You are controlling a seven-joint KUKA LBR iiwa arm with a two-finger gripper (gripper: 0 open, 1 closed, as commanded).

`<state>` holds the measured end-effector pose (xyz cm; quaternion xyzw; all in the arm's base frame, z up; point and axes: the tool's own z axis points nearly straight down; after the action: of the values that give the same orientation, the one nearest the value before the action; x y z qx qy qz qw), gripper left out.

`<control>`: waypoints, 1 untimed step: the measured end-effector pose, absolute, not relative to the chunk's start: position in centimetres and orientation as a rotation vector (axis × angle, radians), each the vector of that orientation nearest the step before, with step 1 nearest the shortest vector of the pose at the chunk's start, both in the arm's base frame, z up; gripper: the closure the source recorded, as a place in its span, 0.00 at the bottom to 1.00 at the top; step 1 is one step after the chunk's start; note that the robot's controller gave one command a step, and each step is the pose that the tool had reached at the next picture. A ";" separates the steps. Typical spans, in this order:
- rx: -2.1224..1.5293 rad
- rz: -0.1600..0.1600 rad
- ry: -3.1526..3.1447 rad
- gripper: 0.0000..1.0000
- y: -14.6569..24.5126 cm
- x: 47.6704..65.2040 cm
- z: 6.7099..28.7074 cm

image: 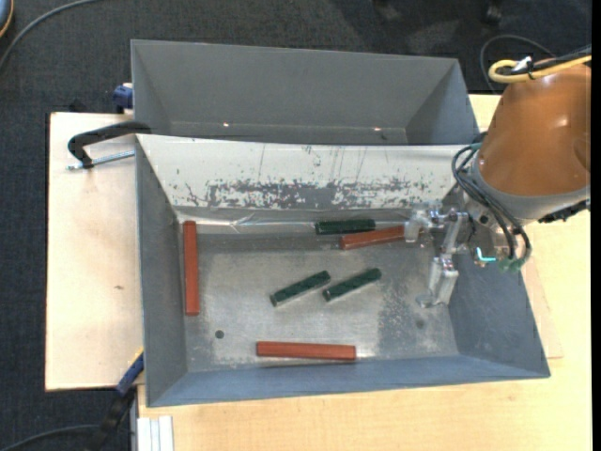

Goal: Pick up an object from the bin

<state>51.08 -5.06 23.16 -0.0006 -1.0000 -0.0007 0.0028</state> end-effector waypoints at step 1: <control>0.067 -0.004 -3.134 0.00 -0.2 50.5 8.4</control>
Offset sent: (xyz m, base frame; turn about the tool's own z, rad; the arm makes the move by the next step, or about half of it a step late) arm -0.0044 0.0461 -0.1438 -0.0413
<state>50.50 -0.21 8.39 0.0213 -0.9998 -0.0013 0.0034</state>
